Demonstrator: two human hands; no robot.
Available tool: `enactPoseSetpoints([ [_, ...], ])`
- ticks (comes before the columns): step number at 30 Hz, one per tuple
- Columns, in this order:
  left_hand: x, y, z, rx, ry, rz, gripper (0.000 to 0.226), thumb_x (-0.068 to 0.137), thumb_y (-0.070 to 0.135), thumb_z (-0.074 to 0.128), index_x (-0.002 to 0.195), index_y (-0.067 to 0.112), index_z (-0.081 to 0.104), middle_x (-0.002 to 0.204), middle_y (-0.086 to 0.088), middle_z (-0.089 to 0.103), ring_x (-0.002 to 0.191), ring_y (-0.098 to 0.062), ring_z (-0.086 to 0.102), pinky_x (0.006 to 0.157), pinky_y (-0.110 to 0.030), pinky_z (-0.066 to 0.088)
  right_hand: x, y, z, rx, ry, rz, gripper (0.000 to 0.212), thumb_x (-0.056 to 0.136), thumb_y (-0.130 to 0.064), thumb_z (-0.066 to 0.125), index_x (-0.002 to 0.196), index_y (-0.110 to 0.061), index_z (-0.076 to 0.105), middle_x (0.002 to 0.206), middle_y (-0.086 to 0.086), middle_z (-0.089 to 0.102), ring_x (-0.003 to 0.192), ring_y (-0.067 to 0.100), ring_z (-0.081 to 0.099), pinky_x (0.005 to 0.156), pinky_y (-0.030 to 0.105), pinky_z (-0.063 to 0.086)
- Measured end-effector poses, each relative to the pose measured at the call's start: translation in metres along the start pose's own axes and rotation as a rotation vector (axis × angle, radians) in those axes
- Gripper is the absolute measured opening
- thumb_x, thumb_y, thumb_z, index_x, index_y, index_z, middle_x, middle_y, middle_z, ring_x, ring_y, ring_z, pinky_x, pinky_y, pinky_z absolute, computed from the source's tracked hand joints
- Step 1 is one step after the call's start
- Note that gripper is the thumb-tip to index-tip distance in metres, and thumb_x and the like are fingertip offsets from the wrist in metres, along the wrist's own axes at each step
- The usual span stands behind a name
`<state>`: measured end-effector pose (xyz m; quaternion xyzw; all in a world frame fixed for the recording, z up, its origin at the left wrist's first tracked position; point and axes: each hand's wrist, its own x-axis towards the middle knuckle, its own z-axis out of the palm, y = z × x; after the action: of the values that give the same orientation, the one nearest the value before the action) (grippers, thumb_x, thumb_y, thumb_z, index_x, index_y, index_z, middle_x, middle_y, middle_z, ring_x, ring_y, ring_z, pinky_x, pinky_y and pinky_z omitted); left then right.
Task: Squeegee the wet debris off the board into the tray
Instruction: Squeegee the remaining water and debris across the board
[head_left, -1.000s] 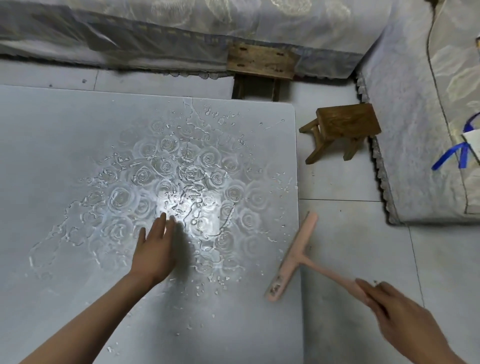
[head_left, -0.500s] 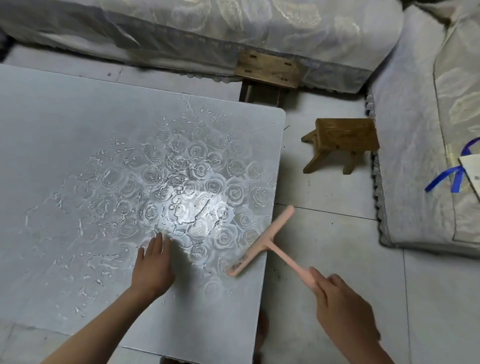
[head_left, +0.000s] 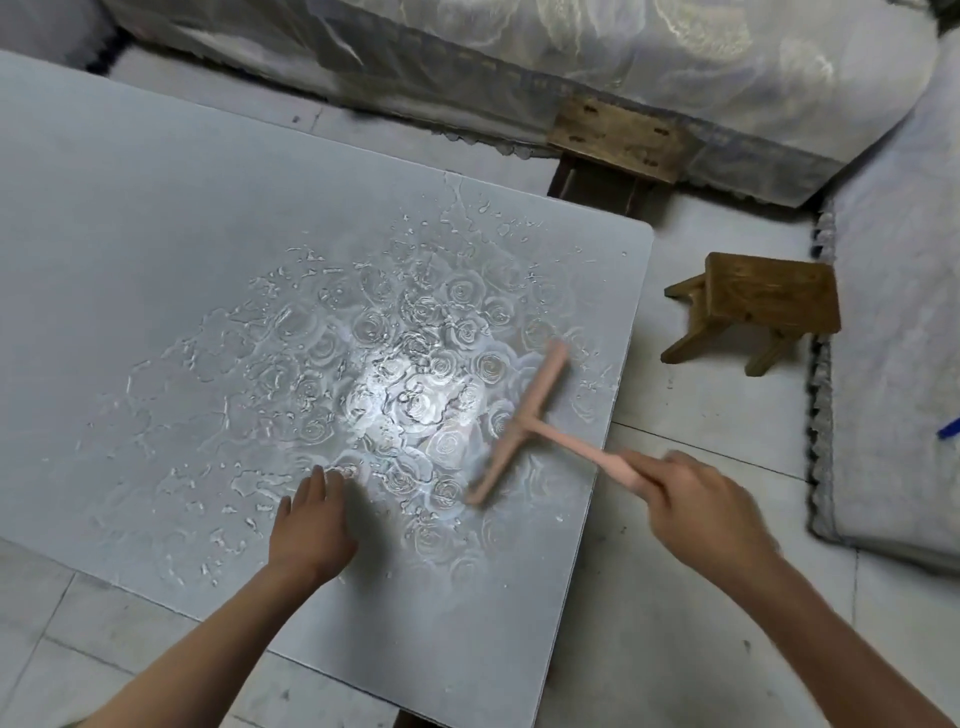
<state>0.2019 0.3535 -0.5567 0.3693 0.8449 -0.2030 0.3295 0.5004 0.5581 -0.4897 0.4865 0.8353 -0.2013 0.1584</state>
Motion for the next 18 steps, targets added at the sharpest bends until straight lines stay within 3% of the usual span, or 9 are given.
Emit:
enactPoseSetpoints([
  [3, 0.004, -0.014, 0.004, -0.006, -0.016, 0.011, 0.072, 0.090, 0.021, 0.045, 0.151, 0.011, 0.009, 0.160, -0.008, 0.005, 0.147, -0.023, 0.010, 0.118, -0.041, 0.015, -0.010, 0.006, 0.001, -0.119, -0.055, 0.014, 0.031, 0.098, -0.035, 0.038, 0.125, -0.041, 0.051, 0.084, -0.009, 0.046, 0.082, 0.020, 0.060, 0.058, 0.031, 0.037],
  [7, 0.007, -0.028, 0.007, -0.046, -0.031, 0.056, 0.074, 0.088, 0.019, 0.047, 0.152, 0.016, 0.010, 0.160, -0.001, 0.012, 0.148, -0.021, 0.011, 0.119, -0.040, 0.014, 0.024, -0.064, 0.023, 0.061, -0.116, -0.067, 0.043, 0.096, -0.021, 0.042, 0.137, -0.035, 0.043, 0.101, 0.002, 0.051, 0.098, 0.027, 0.058, 0.076, 0.034, 0.045],
  [11, 0.006, -0.036, 0.004, -0.070, 0.067, 0.021, 0.069, 0.087, 0.019, 0.048, 0.149, 0.014, 0.020, 0.157, -0.001, 0.021, 0.144, -0.020, 0.021, 0.115, -0.037, 0.021, 0.065, -0.138, 0.018, 0.038, -0.021, -0.194, 0.038, 0.096, -0.023, 0.045, 0.133, -0.031, 0.049, 0.108, 0.006, 0.056, 0.100, 0.029, 0.059, 0.075, 0.033, 0.042],
  [14, 0.007, -0.047, -0.002, -0.129, 0.151, 0.014, 0.054, 0.086, 0.015, 0.047, 0.138, 0.013, 0.035, 0.144, -0.004, 0.038, 0.133, -0.022, 0.036, 0.105, -0.035, 0.030, 0.064, -0.124, -0.008, -0.008, 0.041, -0.175, 0.034, 0.096, -0.033, 0.044, 0.129, -0.041, 0.051, 0.096, -0.001, 0.054, 0.097, 0.027, 0.059, 0.069, 0.034, 0.040],
  [18, 0.011, -0.060, -0.006, -0.205, 0.120, 0.000, 0.054, 0.085, 0.013, 0.047, 0.138, 0.012, 0.035, 0.144, -0.007, 0.037, 0.134, -0.025, 0.035, 0.108, -0.037, 0.030, 0.045, -0.064, -0.027, -0.166, -0.045, -0.042, 0.039, 0.096, -0.032, 0.044, 0.132, -0.046, 0.050, 0.089, -0.008, 0.050, 0.097, 0.023, 0.059, 0.064, 0.031, 0.037],
])
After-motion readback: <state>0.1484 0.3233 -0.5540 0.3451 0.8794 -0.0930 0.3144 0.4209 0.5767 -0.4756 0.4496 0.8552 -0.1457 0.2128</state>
